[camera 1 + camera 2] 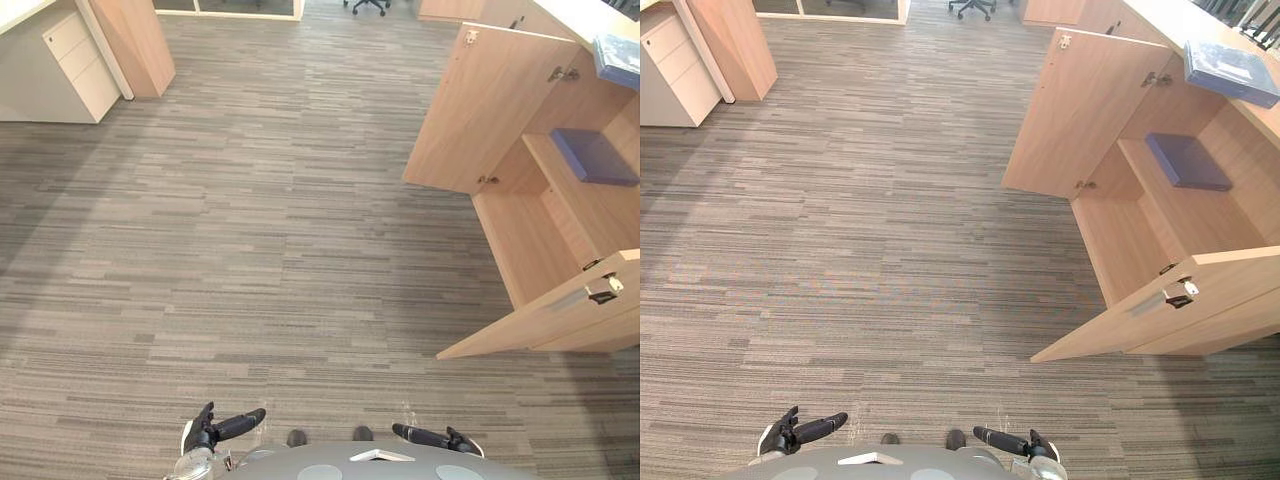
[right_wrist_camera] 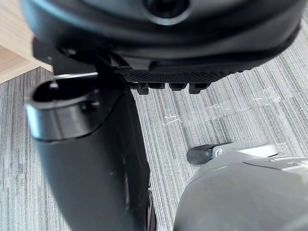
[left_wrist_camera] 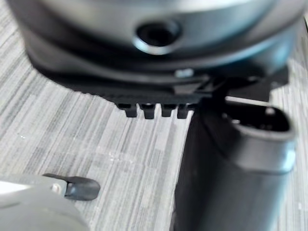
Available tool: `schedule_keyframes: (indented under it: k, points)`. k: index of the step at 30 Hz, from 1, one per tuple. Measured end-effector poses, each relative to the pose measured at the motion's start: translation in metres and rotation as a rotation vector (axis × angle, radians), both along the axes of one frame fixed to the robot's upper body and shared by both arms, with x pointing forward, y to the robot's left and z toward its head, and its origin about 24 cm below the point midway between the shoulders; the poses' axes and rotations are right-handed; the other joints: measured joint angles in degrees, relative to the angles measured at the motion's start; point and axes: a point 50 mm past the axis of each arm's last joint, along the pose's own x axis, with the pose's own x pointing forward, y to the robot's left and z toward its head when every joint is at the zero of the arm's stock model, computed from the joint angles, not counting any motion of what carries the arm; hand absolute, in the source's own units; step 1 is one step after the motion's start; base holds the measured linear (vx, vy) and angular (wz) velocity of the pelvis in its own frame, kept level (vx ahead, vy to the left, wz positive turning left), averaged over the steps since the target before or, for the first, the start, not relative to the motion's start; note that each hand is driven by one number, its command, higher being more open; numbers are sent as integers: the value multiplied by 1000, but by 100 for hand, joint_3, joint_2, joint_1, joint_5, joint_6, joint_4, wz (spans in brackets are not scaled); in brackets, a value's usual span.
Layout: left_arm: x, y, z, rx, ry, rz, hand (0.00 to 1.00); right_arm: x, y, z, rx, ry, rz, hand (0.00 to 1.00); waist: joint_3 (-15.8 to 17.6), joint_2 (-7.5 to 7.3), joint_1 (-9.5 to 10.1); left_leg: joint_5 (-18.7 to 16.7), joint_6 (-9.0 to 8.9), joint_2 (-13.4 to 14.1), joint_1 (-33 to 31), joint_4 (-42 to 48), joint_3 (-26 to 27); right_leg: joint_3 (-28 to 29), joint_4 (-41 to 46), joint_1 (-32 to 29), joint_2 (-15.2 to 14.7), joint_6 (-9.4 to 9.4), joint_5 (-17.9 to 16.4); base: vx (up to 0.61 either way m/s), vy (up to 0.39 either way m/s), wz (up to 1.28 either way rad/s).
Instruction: Walk over to the cabinet, pick up the folder, carry it to the office cabinet, place the folder inside the office cabinet, then close the office cabinet door
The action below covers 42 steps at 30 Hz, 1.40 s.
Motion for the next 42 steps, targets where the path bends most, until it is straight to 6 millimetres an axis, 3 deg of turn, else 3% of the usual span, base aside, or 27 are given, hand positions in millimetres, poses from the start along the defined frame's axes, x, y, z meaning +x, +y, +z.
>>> schedule_keyframes:
  k: [20,22,23,25,26,27,29,31,34,35,36,39,40,42]
  points:
    - [5,1,0,-26,-5,11,100,8,0,2,17,-24,23,100,148,-5,-4,-35,-35,7,-156,135,-127,-162,120,-69,-9,-54,-75,-6,-5,3]
    - [15,4,3,-23,-41,39,100,17,1,4,16,-52,45,100,366,-33,13,-500,-81,38,-578,1101,-194,-280,474,-171,-13,-116,-276,-15,-28,30]
    - [20,2,5,-31,-70,72,100,23,-3,6,6,-74,52,100,560,72,57,-1067,-113,201,-964,2196,-192,-343,819,-192,85,-204,-534,-68,-29,13]
    - [19,-3,4,-59,-80,140,100,26,-8,8,-15,-88,57,100,659,238,170,-1619,-316,615,-1446,3599,28,-312,1147,-219,358,-316,-844,-73,-26,-1]
    - [16,0,4,-59,-75,165,100,30,-6,9,-12,-97,62,100,694,179,191,-1518,-373,717,-1878,4429,131,-292,1173,-119,374,-360,-884,0,0,0]
    - [17,1,5,-61,-88,191,100,34,-4,9,-9,-100,66,100,695,141,221,-1689,-304,756,-2114,4746,158,-230,1219,-113,351,-392,-919,66,4,-10]
    - [18,-2,5,-80,-112,242,100,39,1,10,4,-109,69,100,697,123,357,-1779,-301,878,-2397,4636,116,-50,1210,-78,284,-366,-958,95,77,-44]
    - [15,-2,5,-84,-110,270,100,46,13,10,32,-124,79,100,716,165,458,-1645,-435,961,-2564,4062,-64,129,1206,-25,148,-245,-1041,154,176,-45]
    - [9,-8,3,-100,-108,318,100,56,18,12,51,-149,117,100,697,229,468,-1092,-716,1145,-2708,3001,-186,358,1196,74,-292,142,-1280,294,377,-36]
    - [3,-8,2,-99,-100,339,100,56,20,12,55,-148,111,100,666,229,473,-577,-847,1136,-2629,2990,90,445,1102,227,-514,274,-1391,411,427,-26]
    - [-1,-7,1,-97,-93,354,100,57,23,11,71,-151,85,100,598,197,497,-640,-636,1013,-2611,3145,325,465,1116,360,-690,311,-1441,437,409,-25]
    - [-10,-3,0,-90,-75,403,100,56,48,9,150,-159,38,100,436,41,615,-1100,-396,867,-2525,3398,573,442,1643,334,-742,284,-1319,430,258,-34]
    - [-16,0,-1,-87,-61,439,100,56,59,9,179,-158,55,100,339,-83,705,-1220,-315,747,-2347,3346,786,558,1828,229,-924,365,-1214,413,225,-49]
    - [-25,-1,-2,-92,-44,464,100,58,66,9,204,-164,89,100,310,-78,695,-1307,-129,581,-1904,3115,1032,682,2653,-39,-1113,358,-1014,434,257,-51]
